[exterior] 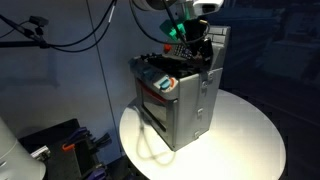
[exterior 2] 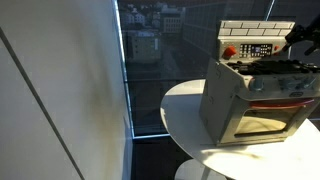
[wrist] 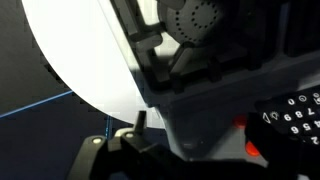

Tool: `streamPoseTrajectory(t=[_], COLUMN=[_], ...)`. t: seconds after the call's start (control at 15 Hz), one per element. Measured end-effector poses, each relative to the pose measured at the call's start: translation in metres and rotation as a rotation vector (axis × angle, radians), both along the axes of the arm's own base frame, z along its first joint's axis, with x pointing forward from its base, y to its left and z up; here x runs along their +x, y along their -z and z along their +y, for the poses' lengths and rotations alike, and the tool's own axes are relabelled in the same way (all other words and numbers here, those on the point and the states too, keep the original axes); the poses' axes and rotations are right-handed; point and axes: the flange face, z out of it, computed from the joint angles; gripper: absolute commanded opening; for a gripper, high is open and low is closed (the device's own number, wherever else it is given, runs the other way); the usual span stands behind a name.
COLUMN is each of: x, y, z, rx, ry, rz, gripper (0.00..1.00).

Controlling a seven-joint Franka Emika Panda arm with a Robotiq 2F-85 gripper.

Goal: Press a button on the stove

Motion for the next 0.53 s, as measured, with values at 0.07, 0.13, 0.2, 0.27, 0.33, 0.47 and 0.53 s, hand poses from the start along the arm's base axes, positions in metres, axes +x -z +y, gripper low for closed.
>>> streamPoseTrajectory(t=[0.07, 0.13, 0.2, 0.27, 0.33, 0.47, 0.53], x=[0.0006, 0.0012, 0.0019, 0.0029, 0.0045, 0.0074, 0.0088], y=[-0.0003, -0.0008, -0.0012, -0.0016, -0.0018, -0.0015, -0.0012], z=[0.0004, 0.0006, 0.0006, 0.0004, 0.0002, -0.0001, -0.0003], rx=[0.000, -0.002, -0.004, -0.006, -0.009, -0.012, -0.014], ry=[0.001, 0.002, 0.002, 0.003, 0.004, 0.010, 0.011], rz=[-0.001, -0.003, -0.004, -0.005, -0.005, -0.005, -0.005], gripper=[1.00, 1.00, 1.00, 1.00, 1.00, 1.00, 1.00])
